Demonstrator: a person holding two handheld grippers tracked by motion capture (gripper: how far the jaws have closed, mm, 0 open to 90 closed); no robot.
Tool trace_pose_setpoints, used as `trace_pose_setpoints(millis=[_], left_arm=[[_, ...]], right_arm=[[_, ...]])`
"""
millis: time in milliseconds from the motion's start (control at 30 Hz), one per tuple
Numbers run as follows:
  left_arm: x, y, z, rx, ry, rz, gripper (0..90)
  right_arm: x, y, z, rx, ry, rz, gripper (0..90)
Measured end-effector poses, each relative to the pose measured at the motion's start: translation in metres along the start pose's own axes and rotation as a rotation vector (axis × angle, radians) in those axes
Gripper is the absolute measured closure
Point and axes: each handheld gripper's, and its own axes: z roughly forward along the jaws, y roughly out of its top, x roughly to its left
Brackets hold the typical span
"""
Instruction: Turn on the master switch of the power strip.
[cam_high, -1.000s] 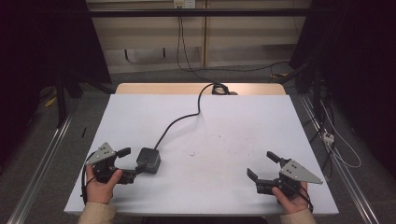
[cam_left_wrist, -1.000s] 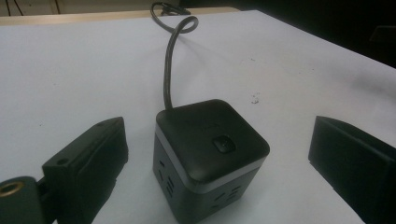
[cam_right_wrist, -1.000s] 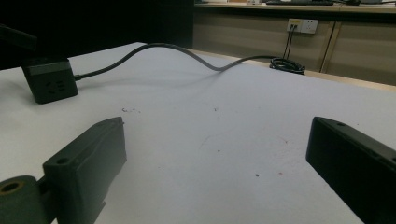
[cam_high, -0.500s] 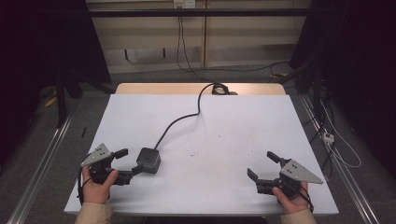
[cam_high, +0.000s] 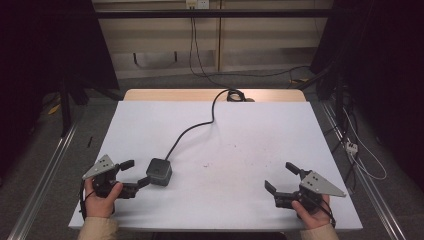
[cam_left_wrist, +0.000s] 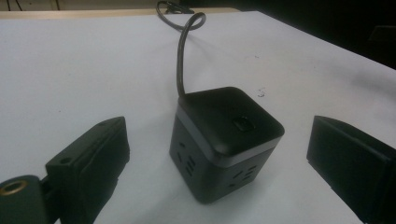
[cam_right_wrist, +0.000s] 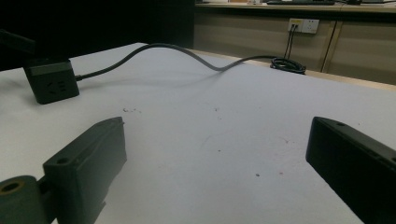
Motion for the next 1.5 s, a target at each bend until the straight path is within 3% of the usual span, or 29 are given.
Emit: trace_pose_setpoints(millis=[300,367,400,1033,1500], left_arm=[[0.008,-0.005,-0.003,0.001,0.005,-0.018,5.6],[0.01,-0.006,-0.004,0.004,-0.011,-0.021,5.6],[0.01,-0.007,-0.004,0.003,0.008,-0.025,5.6],[0.019,-0.014,-0.007,0.009,0.027,-0.053,5.6],[0.018,-0.014,-0.005,0.029,0.028,-0.045,6.1]], right_arm=[[0.0,0.0,0.0,-0.001,0.0,0.0,4.7],[0.0,0.0,0.0,-0.001,0.001,0.001,4.7],[0.0,0.0,0.0,-0.001,0.001,0.0,4.7],[0.0,0.0,0.0,-0.001,0.002,-0.001,4.8],[0.001,0.0,0.001,0.002,0.006,-0.003,4.9]])
